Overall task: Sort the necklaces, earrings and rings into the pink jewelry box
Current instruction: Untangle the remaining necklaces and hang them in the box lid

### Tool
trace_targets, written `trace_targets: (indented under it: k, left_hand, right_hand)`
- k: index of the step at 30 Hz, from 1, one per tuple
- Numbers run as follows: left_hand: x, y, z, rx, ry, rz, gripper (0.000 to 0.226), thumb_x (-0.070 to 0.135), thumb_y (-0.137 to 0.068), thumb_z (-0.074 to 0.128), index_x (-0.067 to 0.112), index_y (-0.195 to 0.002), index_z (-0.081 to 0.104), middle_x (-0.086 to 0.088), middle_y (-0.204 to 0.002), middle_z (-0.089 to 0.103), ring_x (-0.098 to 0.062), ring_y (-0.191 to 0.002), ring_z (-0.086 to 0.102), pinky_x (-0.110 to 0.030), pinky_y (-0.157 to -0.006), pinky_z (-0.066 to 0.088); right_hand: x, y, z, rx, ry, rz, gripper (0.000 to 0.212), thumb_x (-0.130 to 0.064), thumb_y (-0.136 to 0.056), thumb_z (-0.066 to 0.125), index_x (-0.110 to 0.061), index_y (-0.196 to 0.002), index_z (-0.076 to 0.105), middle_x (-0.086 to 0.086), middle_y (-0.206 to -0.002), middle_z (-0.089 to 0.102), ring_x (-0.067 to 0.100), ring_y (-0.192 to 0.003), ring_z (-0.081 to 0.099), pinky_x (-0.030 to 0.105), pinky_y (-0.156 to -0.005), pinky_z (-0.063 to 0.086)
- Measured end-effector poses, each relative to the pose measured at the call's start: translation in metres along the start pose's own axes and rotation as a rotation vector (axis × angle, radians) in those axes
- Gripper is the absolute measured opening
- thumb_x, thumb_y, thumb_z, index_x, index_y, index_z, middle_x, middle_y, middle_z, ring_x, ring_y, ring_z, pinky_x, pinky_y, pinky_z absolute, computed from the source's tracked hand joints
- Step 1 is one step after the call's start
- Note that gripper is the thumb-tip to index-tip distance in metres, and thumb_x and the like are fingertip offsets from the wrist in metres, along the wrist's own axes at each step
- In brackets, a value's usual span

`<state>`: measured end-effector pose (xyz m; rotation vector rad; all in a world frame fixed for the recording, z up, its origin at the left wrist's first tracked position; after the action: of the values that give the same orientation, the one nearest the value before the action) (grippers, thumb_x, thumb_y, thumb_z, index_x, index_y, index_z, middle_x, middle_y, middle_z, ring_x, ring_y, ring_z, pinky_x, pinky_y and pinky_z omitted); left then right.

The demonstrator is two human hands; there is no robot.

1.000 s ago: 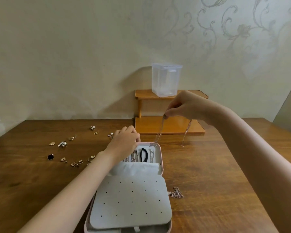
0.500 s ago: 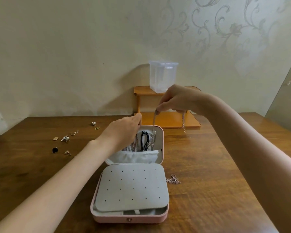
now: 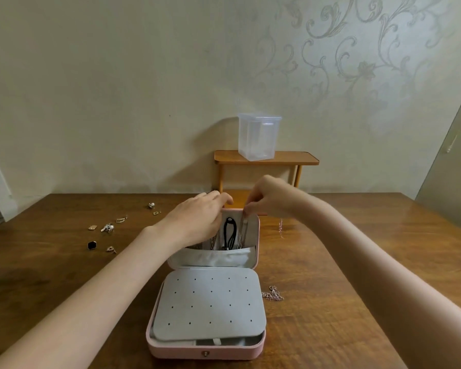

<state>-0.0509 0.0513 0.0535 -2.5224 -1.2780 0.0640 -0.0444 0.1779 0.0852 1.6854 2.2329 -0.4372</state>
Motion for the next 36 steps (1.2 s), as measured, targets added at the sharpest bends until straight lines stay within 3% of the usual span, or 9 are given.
trace_targets:
  k: [5,7,10,16,19,23,27,30,36]
  left_hand:
    - [0.005,-0.004,0.002,-0.078,0.053,-0.072,0.035,0.046,-0.082,0.052,0.031,-0.113,0.054,0.008,-0.108,0.057,-0.017,-0.106,0.045,-0.035,-0.085,0.042]
    - [0.010,-0.006,0.001,0.020,0.008,-0.107,0.035,0.055,-0.080,0.055,0.027,-0.100,0.059,0.007,-0.097,0.061,-0.016,-0.098,0.047,-0.031,-0.078,0.039]
    - [0.016,-0.007,-0.001,0.177,-0.050,-0.118,0.030,0.051,-0.083,0.057,0.024,-0.094,0.063,0.005,-0.092,0.065,-0.017,-0.092,0.052,-0.027,-0.070,0.031]
    - [0.014,-0.008,-0.003,0.201,0.010,-0.113,0.025,0.048,-0.082,0.062,0.026,-0.093,0.065,0.006,-0.088,0.065,-0.013,-0.082,0.053,-0.024,-0.067,0.032]
    - [0.013,-0.009,-0.002,0.172,0.040,-0.150,0.024,0.049,-0.080,0.064,0.027,-0.091,0.065,0.007,-0.084,0.062,-0.011,-0.078,0.051,-0.023,-0.060,0.032]
    - [0.009,-0.015,-0.001,0.092,0.128,-0.201,0.023,0.047,-0.075,0.070,0.027,-0.084,0.063,0.005,-0.081,0.061,-0.014,-0.074,0.055,-0.026,-0.059,0.041]
    - [0.008,-0.019,-0.002,0.044,0.169,-0.217,0.027,0.047,-0.071,0.074,0.024,-0.081,0.064,0.007,-0.077,0.059,-0.012,-0.072,0.055,-0.025,-0.057,0.042]
    - [0.010,-0.021,-0.004,0.035,0.148,-0.223,0.026,0.047,-0.070,0.075,0.025,-0.078,0.062,0.007,-0.077,0.058,-0.011,-0.071,0.053,-0.022,-0.051,0.032]
    - [0.010,-0.021,-0.003,0.036,0.106,-0.229,0.023,0.043,-0.073,0.075,0.026,-0.079,0.062,0.006,-0.082,0.061,-0.013,-0.077,0.056,-0.026,-0.062,0.044]
  right_hand:
    - [-0.001,0.007,0.012,0.126,0.086,-0.066,0.018,-0.016,-0.088,0.058,-0.008,-0.098,0.071,0.003,-0.080,0.065,0.016,-0.068,0.059,0.029,-0.068,0.053]
    - [-0.001,0.009,0.014,0.162,0.116,-0.080,0.018,-0.017,-0.088,0.058,-0.008,-0.094,0.072,0.007,-0.082,0.068,0.021,-0.070,0.061,0.033,-0.069,0.055]
    - [-0.003,0.015,0.017,0.201,0.128,-0.112,0.019,-0.020,-0.090,0.057,-0.008,-0.094,0.072,0.009,-0.084,0.069,0.023,-0.072,0.062,0.032,-0.067,0.055]
    - [-0.001,0.031,0.017,0.359,0.283,-0.186,0.027,-0.027,-0.095,0.048,-0.008,-0.097,0.067,0.004,-0.091,0.061,0.018,-0.076,0.056,0.025,-0.063,0.047]
    - [-0.001,0.036,0.020,0.433,0.361,-0.194,0.027,-0.031,-0.096,0.045,-0.010,-0.094,0.062,-0.001,-0.084,0.052,0.016,-0.069,0.048,0.020,-0.051,0.034]
    - [-0.006,0.044,0.021,0.561,0.414,-0.170,0.027,-0.024,-0.084,0.067,-0.009,-0.065,0.056,-0.002,-0.061,0.040,0.014,-0.043,0.030,0.017,-0.039,0.009]
    - [0.006,0.043,0.023,0.498,0.395,-0.047,0.032,-0.032,-0.098,0.041,-0.013,-0.072,0.043,-0.001,-0.072,0.044,0.021,-0.060,0.042,0.021,-0.043,0.019]
    - [0.010,0.043,0.024,0.492,0.379,-0.002,0.033,-0.030,-0.099,0.038,-0.013,-0.072,0.045,-0.001,-0.073,0.047,0.021,-0.061,0.043,0.021,-0.043,0.020]
    - [0.008,0.043,0.030,0.479,0.430,0.022,0.022,-0.015,-0.098,0.039,-0.010,-0.091,0.060,0.005,-0.081,0.057,0.022,-0.064,0.047,0.027,-0.052,0.033]
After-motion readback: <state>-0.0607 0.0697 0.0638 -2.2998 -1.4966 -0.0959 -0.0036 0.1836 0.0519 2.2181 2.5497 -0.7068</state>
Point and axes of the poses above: each hand's wrist, its own y-axis away from the middle knuckle, its own z-axis out of the palm, x = y × z, the point moved 5 cm from there along -y, towards the middle knuckle
